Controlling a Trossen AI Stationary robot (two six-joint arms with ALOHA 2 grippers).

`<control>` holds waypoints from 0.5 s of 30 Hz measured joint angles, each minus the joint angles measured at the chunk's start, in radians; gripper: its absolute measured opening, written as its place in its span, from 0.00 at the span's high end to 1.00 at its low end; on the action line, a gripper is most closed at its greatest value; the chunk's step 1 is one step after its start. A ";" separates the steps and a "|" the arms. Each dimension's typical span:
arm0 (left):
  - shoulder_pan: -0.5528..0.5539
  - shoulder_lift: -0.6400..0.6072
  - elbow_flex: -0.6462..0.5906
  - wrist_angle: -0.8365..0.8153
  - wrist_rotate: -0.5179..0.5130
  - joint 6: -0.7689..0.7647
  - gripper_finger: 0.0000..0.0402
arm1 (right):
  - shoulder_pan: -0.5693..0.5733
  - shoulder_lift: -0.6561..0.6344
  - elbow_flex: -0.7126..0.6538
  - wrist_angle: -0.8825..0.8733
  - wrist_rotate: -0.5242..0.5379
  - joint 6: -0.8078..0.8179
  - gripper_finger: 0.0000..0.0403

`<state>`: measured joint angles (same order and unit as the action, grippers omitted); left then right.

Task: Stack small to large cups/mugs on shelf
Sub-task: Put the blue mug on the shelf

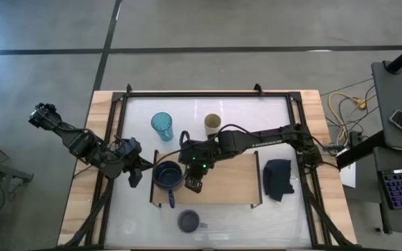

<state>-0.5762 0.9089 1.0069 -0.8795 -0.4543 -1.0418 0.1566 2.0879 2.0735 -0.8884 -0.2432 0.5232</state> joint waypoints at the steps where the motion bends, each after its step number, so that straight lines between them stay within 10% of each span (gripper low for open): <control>1: 0.000 0.000 0.000 0.000 0.006 -0.009 1.00 | 0.000 0.000 0.000 -0.010 0.000 0.000 0.98; 15: -0.032 0.090 0.000 0.054 0.131 -0.052 1.00 | -0.006 0.000 0.000 -0.013 0.045 -0.011 0.98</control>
<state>-0.6079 0.9984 1.0069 -0.8256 -0.3233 -1.0942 0.1501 2.0876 2.0735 -0.9014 -0.1982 0.5119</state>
